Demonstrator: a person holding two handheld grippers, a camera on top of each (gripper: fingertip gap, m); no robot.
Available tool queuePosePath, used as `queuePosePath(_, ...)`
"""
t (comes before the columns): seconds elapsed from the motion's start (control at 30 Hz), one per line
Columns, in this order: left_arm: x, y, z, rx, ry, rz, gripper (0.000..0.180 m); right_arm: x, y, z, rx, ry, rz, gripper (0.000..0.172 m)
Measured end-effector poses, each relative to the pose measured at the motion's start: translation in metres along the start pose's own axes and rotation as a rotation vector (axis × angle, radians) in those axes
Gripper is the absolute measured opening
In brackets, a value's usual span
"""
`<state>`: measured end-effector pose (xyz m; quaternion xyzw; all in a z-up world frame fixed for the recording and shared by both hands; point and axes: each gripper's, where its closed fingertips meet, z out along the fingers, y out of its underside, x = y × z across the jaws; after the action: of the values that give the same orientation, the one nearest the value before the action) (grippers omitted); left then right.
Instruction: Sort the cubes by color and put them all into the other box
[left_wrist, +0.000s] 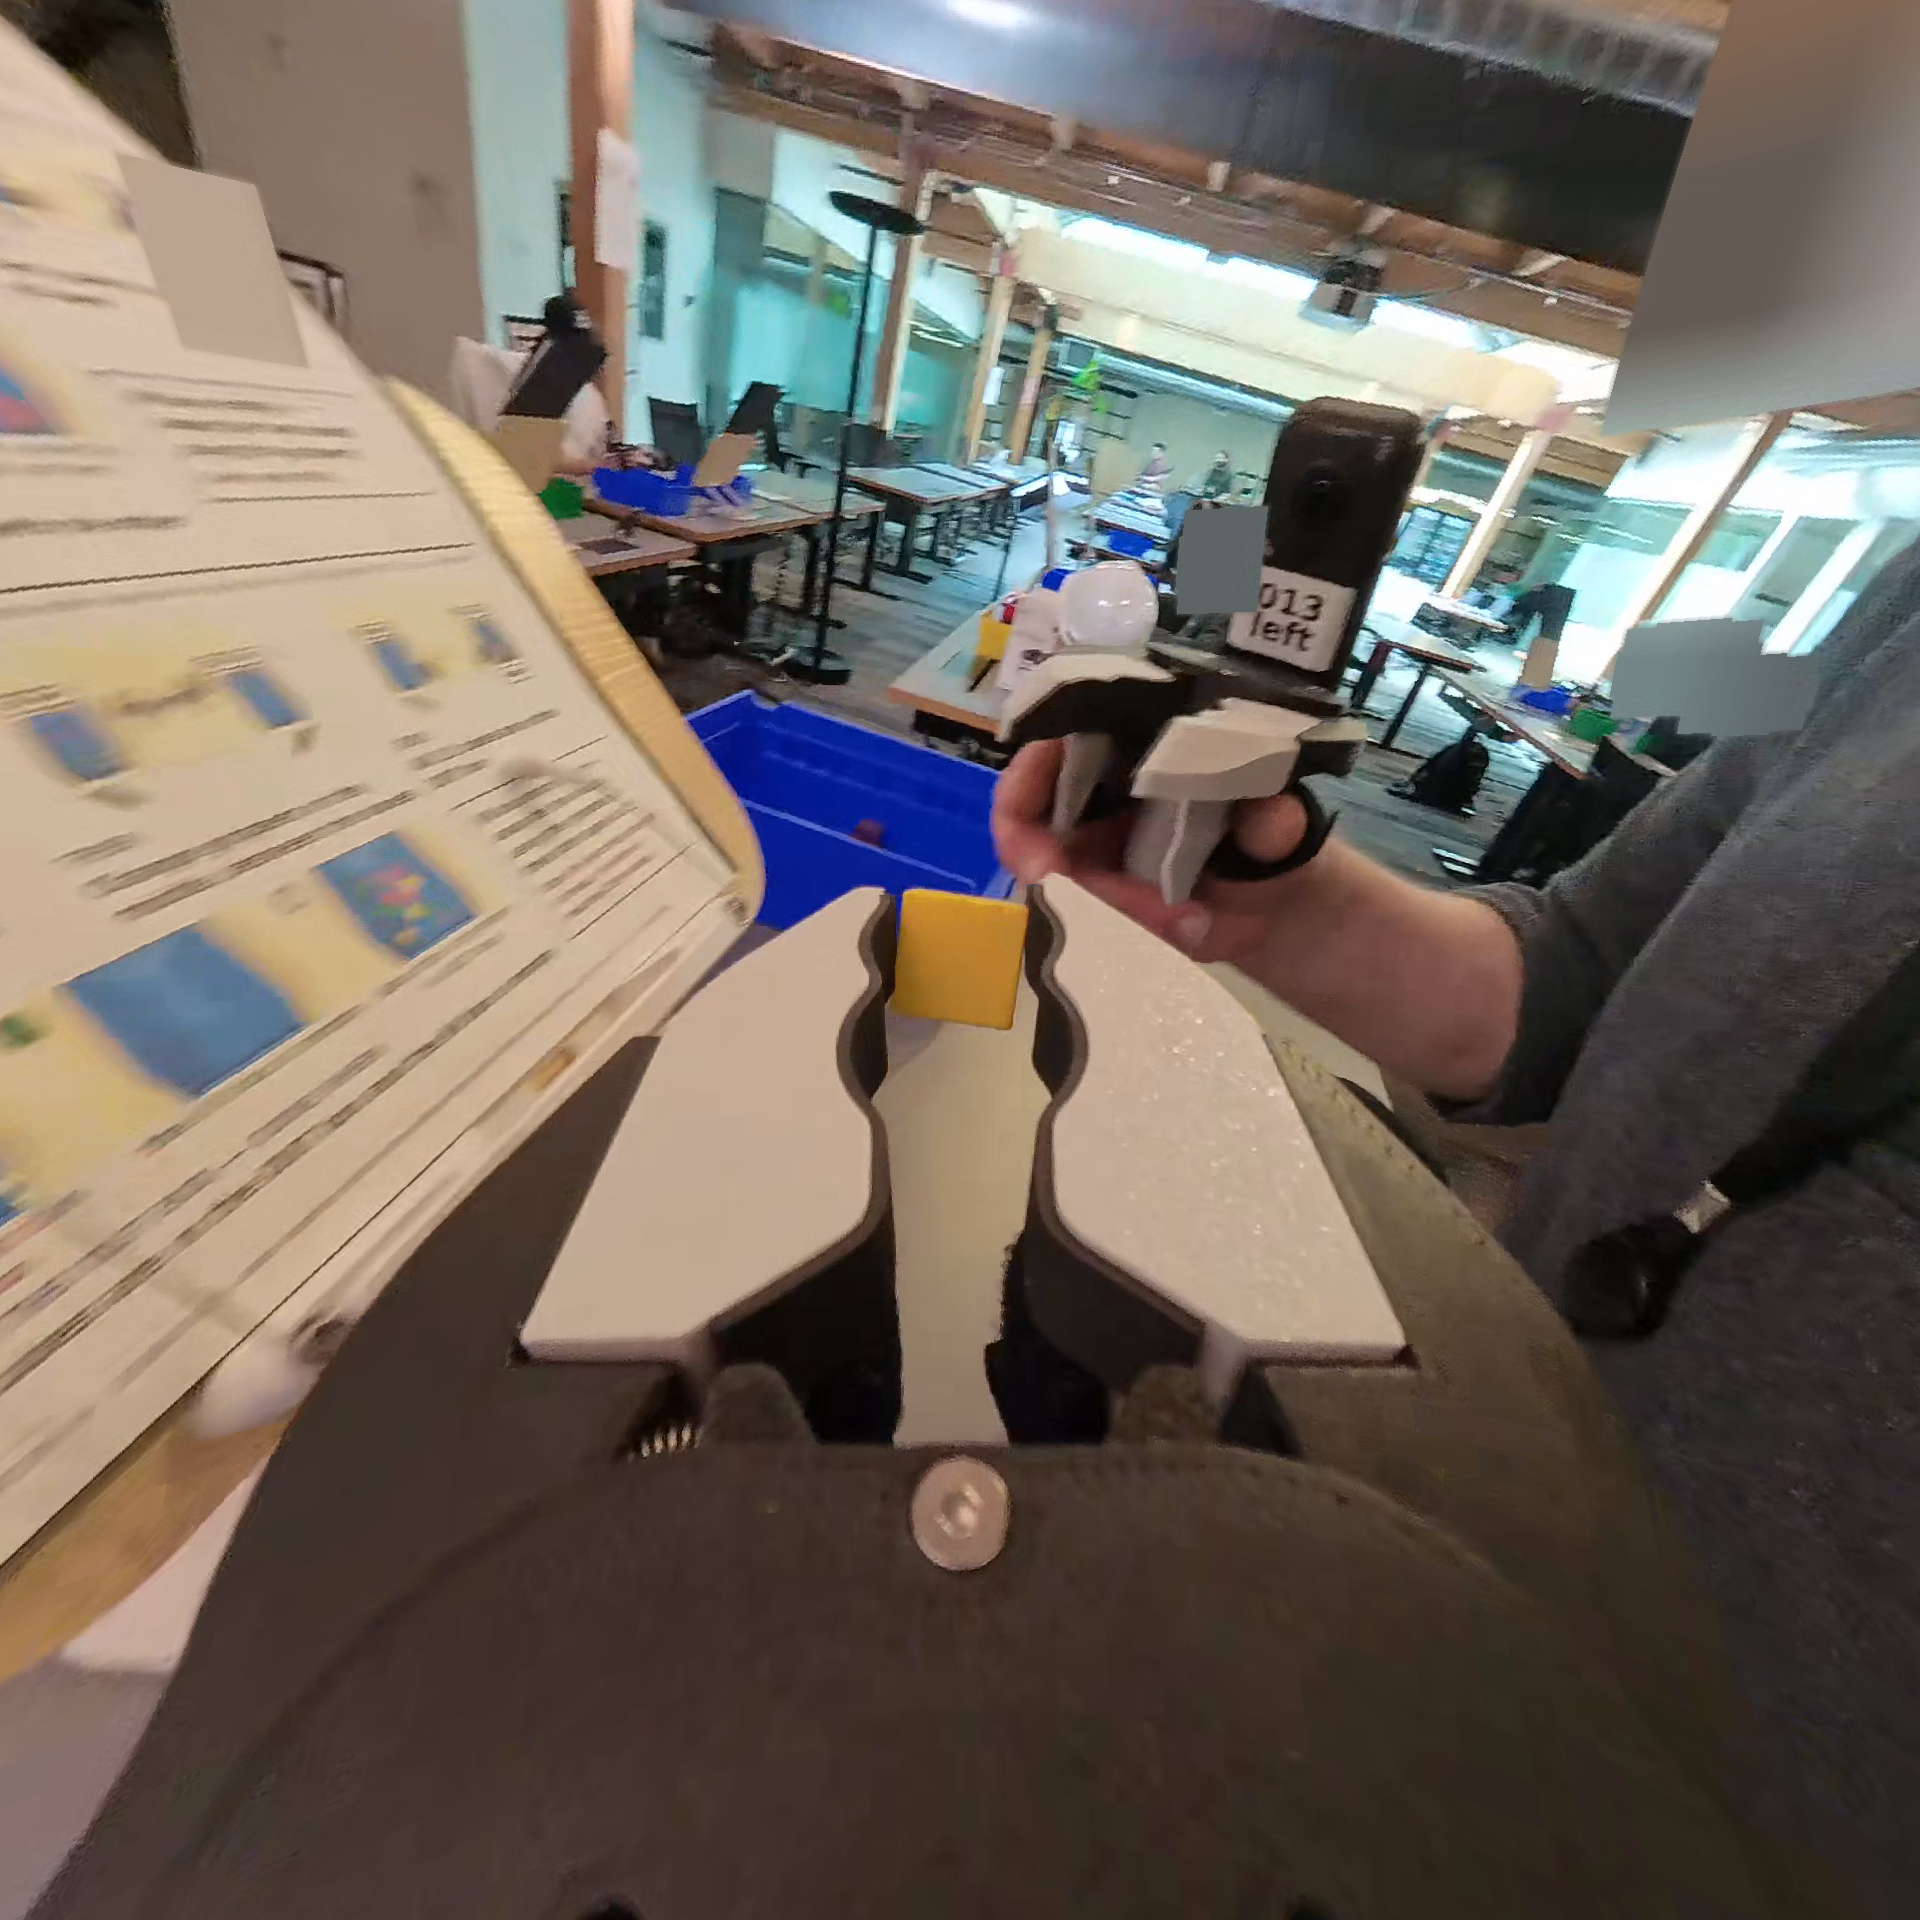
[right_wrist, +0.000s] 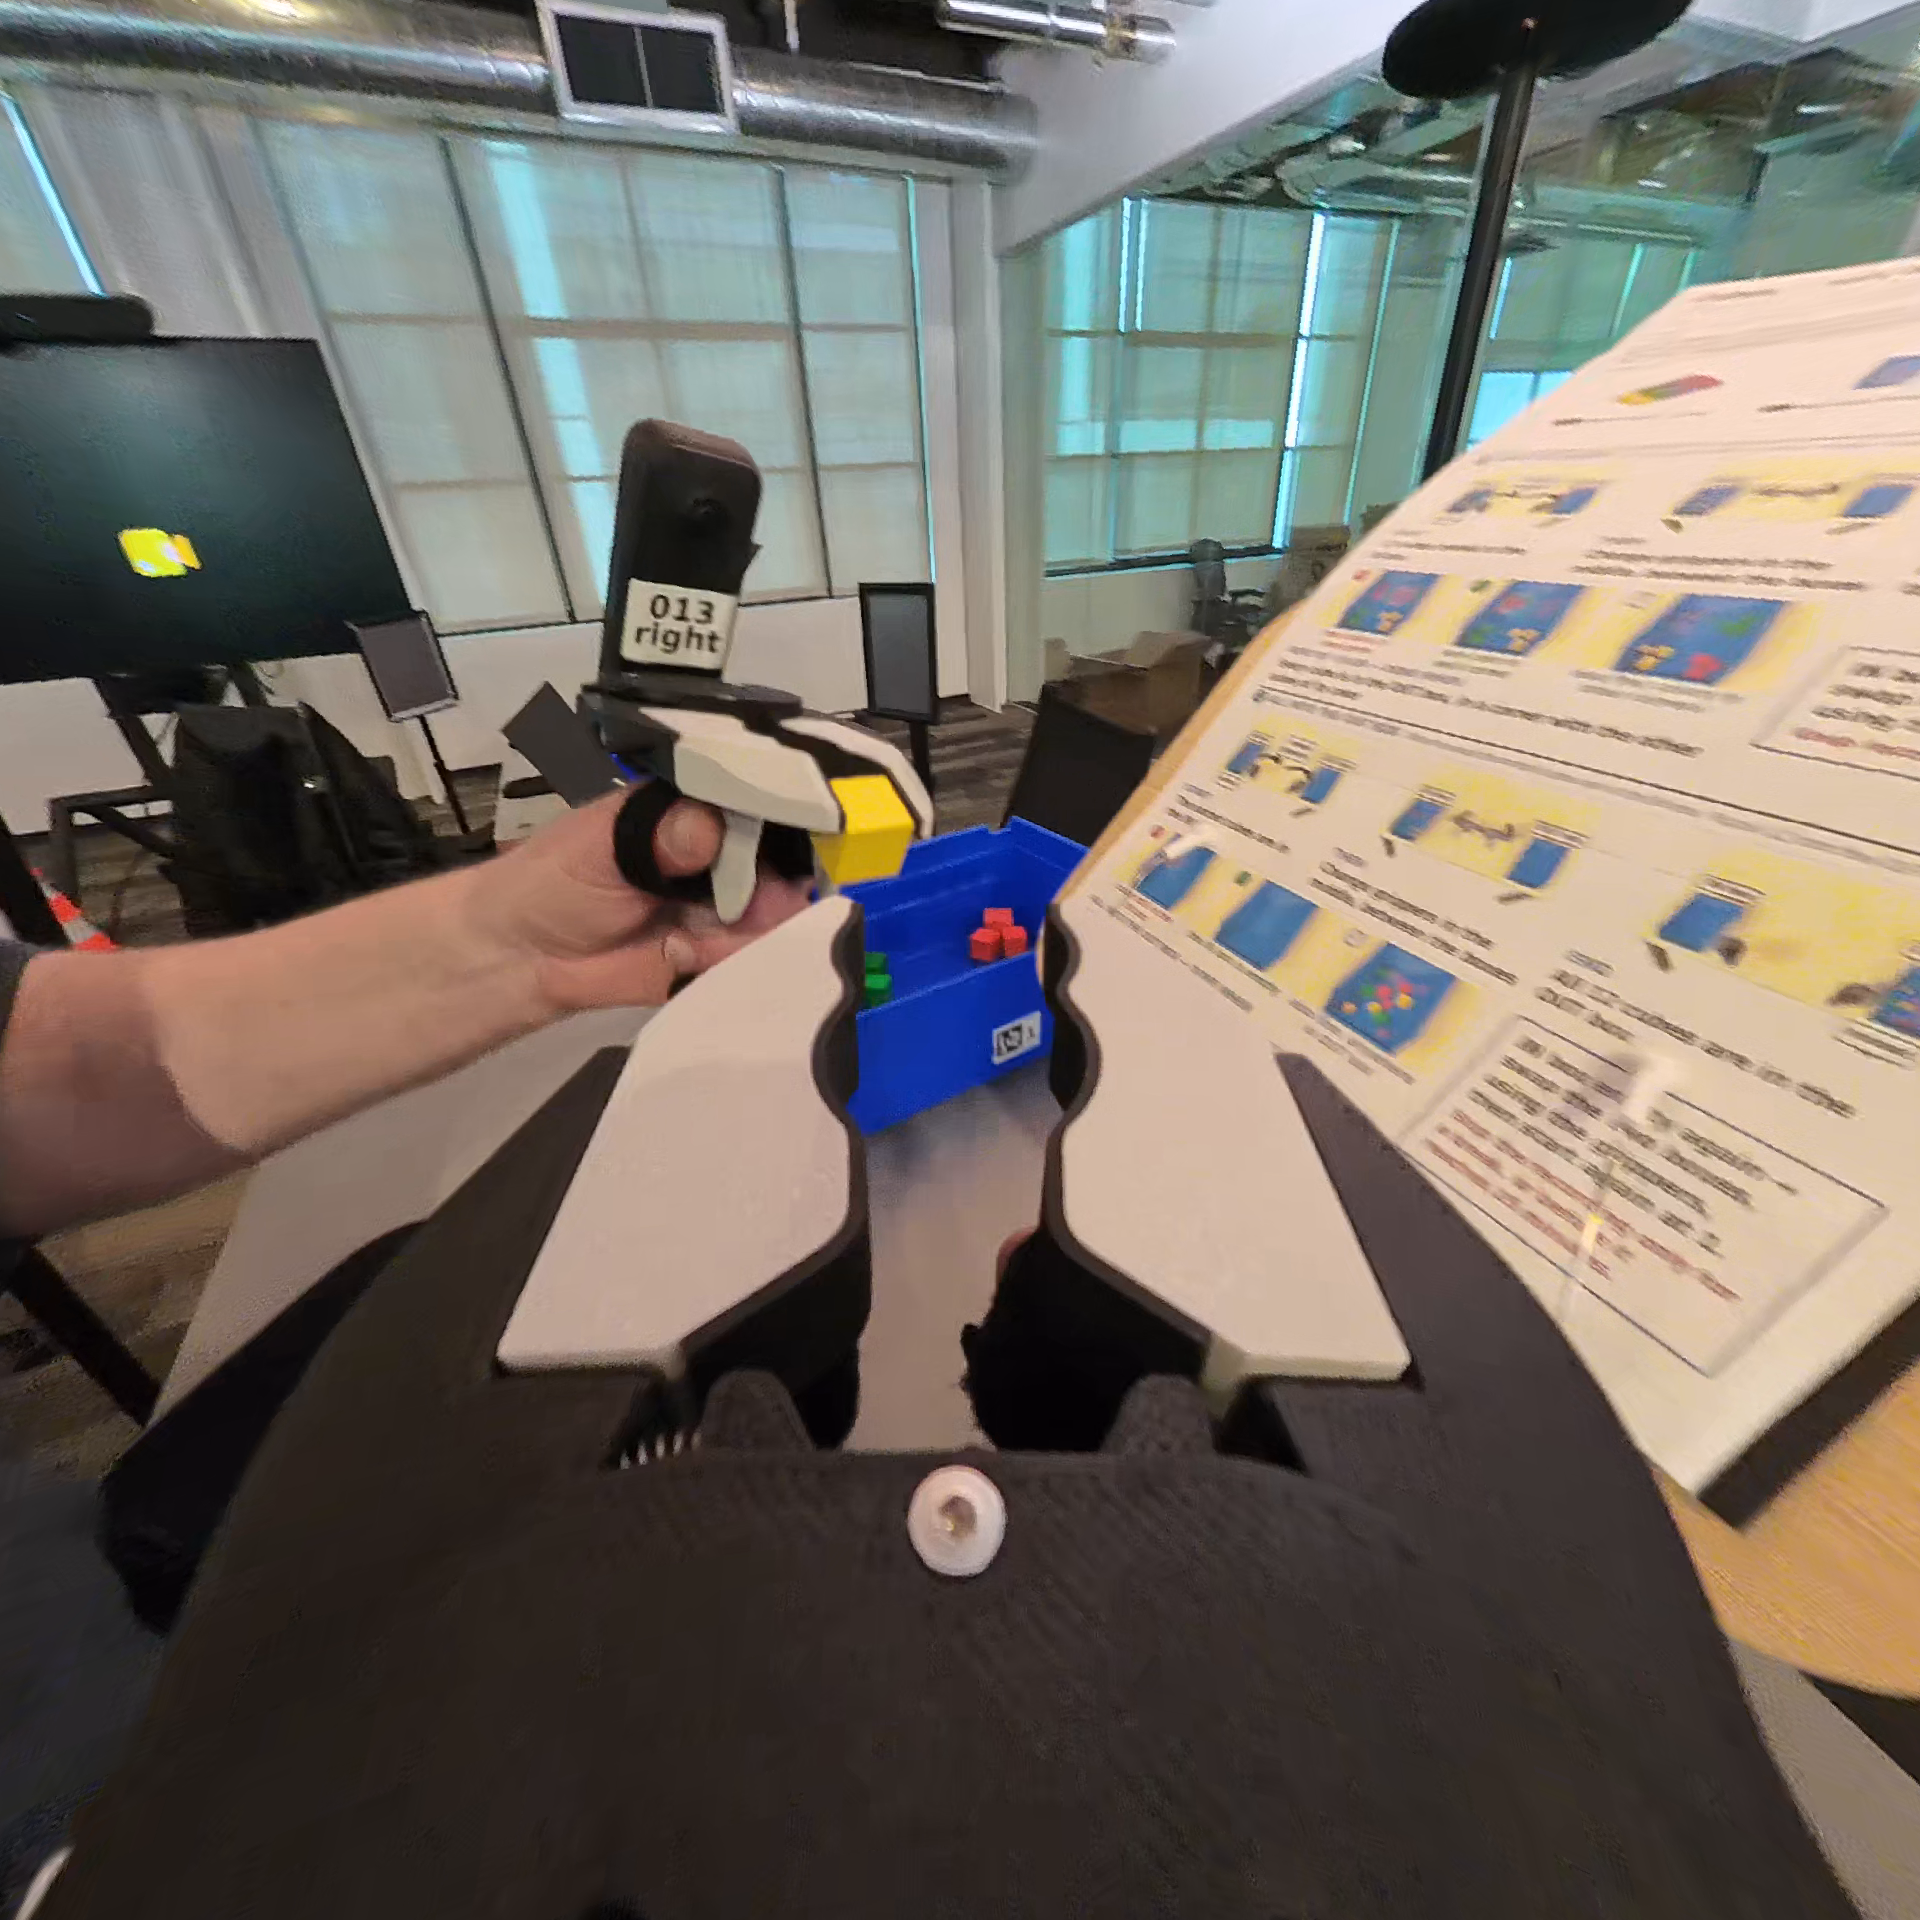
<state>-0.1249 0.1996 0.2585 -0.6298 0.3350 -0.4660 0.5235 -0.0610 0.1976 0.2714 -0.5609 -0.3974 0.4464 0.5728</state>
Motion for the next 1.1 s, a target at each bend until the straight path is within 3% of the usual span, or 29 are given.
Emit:
queuePosePath(0.27, 0.041, -0.012, 0.040, 0.026, 0.136, 0.013, 0.024, -0.019, -0.012, 0.011, 0.079, -0.080, 0.072, 0.033)
queuePosePath(0.53, 0.046, -0.016, 0.043, 0.083, 0.208, -0.052, 0.024, -0.028, -0.010, 0.011, 0.085, -0.150, 0.127, 0.029)
queuePosePath(1.1, 0.043, -0.011, 0.048, 0.173, 0.232, -0.120, 0.024, -0.026, 0.003, 0.020, 0.068, -0.134, 0.233, 0.023)
